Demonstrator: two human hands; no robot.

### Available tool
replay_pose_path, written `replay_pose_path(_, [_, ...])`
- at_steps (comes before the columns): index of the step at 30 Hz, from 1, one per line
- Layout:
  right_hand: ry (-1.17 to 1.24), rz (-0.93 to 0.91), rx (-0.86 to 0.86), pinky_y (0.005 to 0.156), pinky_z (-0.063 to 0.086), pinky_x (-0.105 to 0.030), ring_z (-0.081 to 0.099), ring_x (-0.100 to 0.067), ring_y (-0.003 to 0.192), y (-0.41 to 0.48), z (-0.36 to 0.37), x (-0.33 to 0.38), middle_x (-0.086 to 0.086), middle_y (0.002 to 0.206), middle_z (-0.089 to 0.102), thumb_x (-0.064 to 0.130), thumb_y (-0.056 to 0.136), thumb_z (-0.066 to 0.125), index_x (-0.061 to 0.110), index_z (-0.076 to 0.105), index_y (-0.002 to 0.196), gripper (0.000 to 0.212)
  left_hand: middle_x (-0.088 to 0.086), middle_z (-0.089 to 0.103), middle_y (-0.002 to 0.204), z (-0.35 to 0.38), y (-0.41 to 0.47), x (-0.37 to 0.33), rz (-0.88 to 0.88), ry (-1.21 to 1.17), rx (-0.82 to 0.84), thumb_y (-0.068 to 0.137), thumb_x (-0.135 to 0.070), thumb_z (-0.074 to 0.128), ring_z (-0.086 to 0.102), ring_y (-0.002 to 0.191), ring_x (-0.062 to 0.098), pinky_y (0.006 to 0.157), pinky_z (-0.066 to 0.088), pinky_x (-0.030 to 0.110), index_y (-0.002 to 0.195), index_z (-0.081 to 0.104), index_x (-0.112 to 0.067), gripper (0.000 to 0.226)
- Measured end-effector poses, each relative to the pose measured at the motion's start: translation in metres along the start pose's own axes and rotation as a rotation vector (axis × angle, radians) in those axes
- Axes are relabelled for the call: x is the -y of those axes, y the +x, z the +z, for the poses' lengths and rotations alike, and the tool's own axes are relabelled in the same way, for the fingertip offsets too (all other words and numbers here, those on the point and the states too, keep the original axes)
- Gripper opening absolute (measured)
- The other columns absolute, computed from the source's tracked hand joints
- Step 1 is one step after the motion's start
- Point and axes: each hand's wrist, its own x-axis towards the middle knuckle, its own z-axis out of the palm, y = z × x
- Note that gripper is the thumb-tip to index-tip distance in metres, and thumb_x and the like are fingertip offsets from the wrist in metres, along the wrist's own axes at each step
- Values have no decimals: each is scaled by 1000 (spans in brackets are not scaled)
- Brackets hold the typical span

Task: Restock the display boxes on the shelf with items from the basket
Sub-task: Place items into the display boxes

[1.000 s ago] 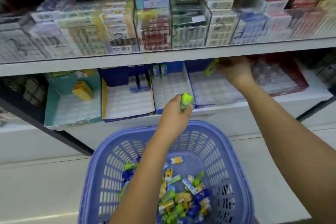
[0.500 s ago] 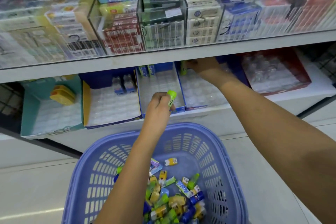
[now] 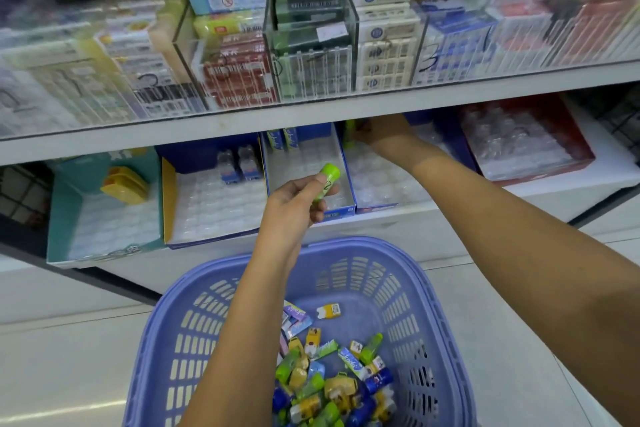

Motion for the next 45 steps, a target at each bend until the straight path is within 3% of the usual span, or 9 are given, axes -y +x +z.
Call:
replay_pose_path(3, [160,-22,-55,74,40,-23,59,-23,98,-17,-14,4,-5,94,63,19,83,67,15,60,95,14,2,64,68,-5,0,-3,22,-16,-53,89,-19,64,49,56,10,52,46,17,87,68,-12,8])
replay_pose_path(9, [126,-323,509,64,36,3,52,20,74,-56,-35,41,23,89,64,29,74,78,32,68,101,29,-4,60,55,0,8,-8,134,191,-139,81,-28,73,54,49,7,58,52,21,86,64,-11,20])
replay_pose_path(16, [410,-276,475,76,46,-14,57,3,78,-59,-38,33,2,93,64,10,72,79,21,63,107,40,-5,72,71,3,10,-11,185,53,-83,81,-21,73,65,66,4,65,54,16,89,68,-11,13])
replay_pose_path(20, [584,-183,555,84,55,-22,67,-11,92,-59,-40,26,-2,101,70,35,72,72,24,66,103,34,-6,70,74,5,13,-15,337,275,-99,77,-20,77,63,62,-2,64,50,12,90,71,-14,16])
replay_pose_path(25, [587,-144,372,73,54,-15,68,-2,81,-53,-41,16,8,85,73,27,73,79,26,72,88,16,-5,69,79,22,19,-20,521,477,-121,72,-17,81,67,74,11,70,55,22,89,65,-14,24])
replay_pose_path(30, [517,-68,-83,67,45,0,58,15,70,-38,-40,2,18,74,65,16,73,79,34,60,71,26,7,64,117,41,21,-12,525,752,-85,84,-22,70,61,103,20,86,47,23,128,52,-7,50])
replay_pose_path(33, [462,-98,-351,74,42,-4,57,2,73,-24,-29,-11,-12,82,65,9,80,70,20,53,78,20,13,48,141,56,7,10,609,1104,192,92,-16,55,46,128,26,104,31,26,139,43,-6,50])
replay_pose_path(36, [309,-68,-279,83,51,-38,64,-27,89,-16,-11,-20,-20,89,69,14,81,67,6,65,79,8,15,29,153,62,-2,33,559,1357,384,96,-17,47,26,142,25,114,15,25,145,30,-2,54])
replay_pose_path(45, [195,-127,-163,60,23,-22,41,-6,56,2,-4,-25,18,50,35,10,80,67,35,29,46,56,11,14,158,61,1,47,534,1477,409,97,-23,47,13,146,22,118,8,27,149,18,-5,63])
